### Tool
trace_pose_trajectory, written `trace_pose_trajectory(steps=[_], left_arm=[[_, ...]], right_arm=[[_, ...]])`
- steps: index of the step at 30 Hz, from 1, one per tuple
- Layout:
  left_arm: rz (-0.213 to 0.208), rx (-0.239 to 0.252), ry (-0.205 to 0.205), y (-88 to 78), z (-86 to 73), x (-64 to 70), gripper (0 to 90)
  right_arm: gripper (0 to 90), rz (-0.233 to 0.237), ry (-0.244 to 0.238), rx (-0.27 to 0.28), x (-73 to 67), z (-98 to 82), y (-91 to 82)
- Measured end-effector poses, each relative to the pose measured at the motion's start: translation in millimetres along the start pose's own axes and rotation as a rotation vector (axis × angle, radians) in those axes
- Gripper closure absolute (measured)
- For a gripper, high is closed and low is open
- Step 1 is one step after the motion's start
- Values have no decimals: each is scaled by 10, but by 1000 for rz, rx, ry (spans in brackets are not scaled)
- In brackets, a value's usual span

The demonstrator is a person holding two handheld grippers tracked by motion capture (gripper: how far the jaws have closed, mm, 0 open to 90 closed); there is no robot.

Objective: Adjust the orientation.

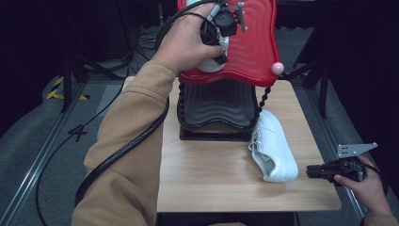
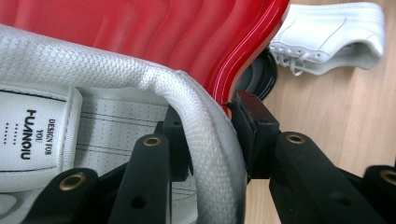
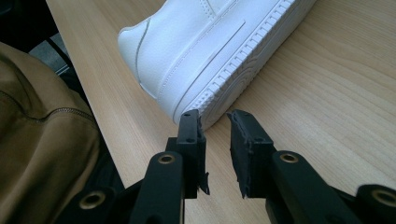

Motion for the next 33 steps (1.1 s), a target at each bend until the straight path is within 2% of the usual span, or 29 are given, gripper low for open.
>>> trace_pose_trajectory(steps=[3,12,15,17,19,23,27,28,29,30,33], left_arm=[[6,-8,6,17,3,2,680],[-8,-9,-22,7,-13,7,659],[16,-8,-25,9,-20,-11,546],[31,-3,-23,-1,-21,-21,531],[40,5,-39,-17,-20,-8,460],[61,43,-54,-121,-19,-12,402],[75,85,-68,-250,-29,13,380],[93,104,-63,-296,-25,23,378],[93,104,-63,-296,-25,23,363],[110,150,-72,-378,-10,57,328],[111,183,-76,-482,-4,103,331]], right_arm=[[740,0,0,-1,0,0,1],[736,0,-3,0,-8,9,-1],[734,-1,-7,4,-5,11,-7],[733,-3,-7,5,-3,13,-15],[731,-4,-7,6,0,14,-18],[728,-4,-6,8,3,21,-15],[724,1,-11,9,0,39,4],[724,3,-13,8,1,44,11],[722,4,-12,7,0,50,21],[721,6,-16,5,2,58,33],[719,10,-20,5,2,83,59]])
Point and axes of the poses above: each handheld gripper's, and its own axes: y roughly forward along the jaws, z roughly out of its top, x roughly to its right, the point moved 4 cm from there along y, roughly forward along the jaws, and after that the axes turned 14 degrees about x, right-handed, at the moved point
